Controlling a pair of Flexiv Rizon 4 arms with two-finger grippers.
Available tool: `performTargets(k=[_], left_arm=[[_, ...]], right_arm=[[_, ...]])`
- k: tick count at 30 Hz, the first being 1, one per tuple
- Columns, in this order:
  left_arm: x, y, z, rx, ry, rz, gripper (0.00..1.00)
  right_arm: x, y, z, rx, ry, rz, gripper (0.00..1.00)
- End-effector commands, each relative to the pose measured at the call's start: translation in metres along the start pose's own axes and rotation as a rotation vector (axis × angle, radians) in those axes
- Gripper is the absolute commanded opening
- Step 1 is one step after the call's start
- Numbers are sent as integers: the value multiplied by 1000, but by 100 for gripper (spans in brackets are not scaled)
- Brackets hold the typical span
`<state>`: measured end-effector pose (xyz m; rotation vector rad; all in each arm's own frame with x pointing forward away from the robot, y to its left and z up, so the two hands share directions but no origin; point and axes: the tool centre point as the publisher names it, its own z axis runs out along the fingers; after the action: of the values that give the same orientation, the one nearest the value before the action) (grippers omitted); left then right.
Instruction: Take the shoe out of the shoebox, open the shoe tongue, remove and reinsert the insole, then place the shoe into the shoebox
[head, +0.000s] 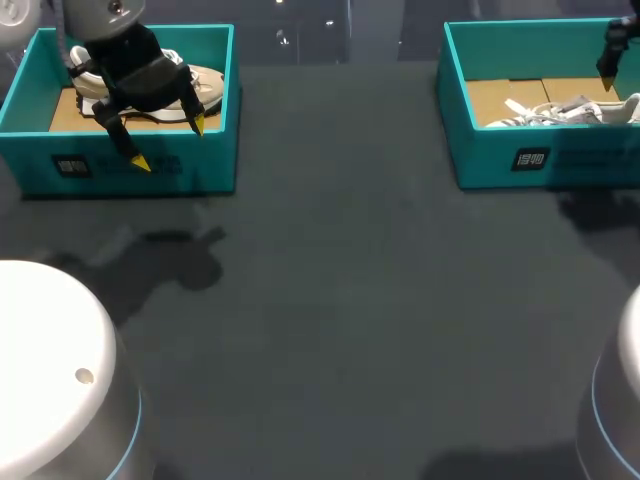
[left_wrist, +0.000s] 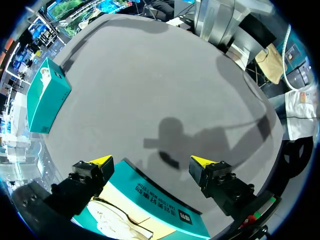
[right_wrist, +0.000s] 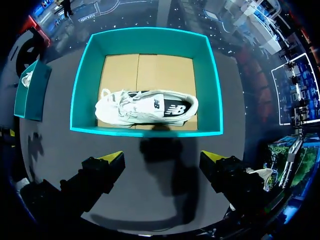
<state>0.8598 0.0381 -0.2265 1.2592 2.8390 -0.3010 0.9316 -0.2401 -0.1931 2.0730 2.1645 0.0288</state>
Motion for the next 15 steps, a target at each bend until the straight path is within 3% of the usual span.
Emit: performTargets(k=[1, 3, 7, 15], left_arm=[[1, 16, -9, 22, -16, 52, 100], [3, 28, -18, 56, 6, 124, 100], [4, 64, -41, 22, 30, 271, 100], [9, 136, -62, -152, 37, 485, 100]], right_arm=[[-1, -5, -2, -10, 19, -6, 100], [-1, -5, -2, -10, 19, -6, 100], [-1, -5, -2, -10, 19, -6, 100], [-1, -5, -2, -10, 19, -6, 100]])
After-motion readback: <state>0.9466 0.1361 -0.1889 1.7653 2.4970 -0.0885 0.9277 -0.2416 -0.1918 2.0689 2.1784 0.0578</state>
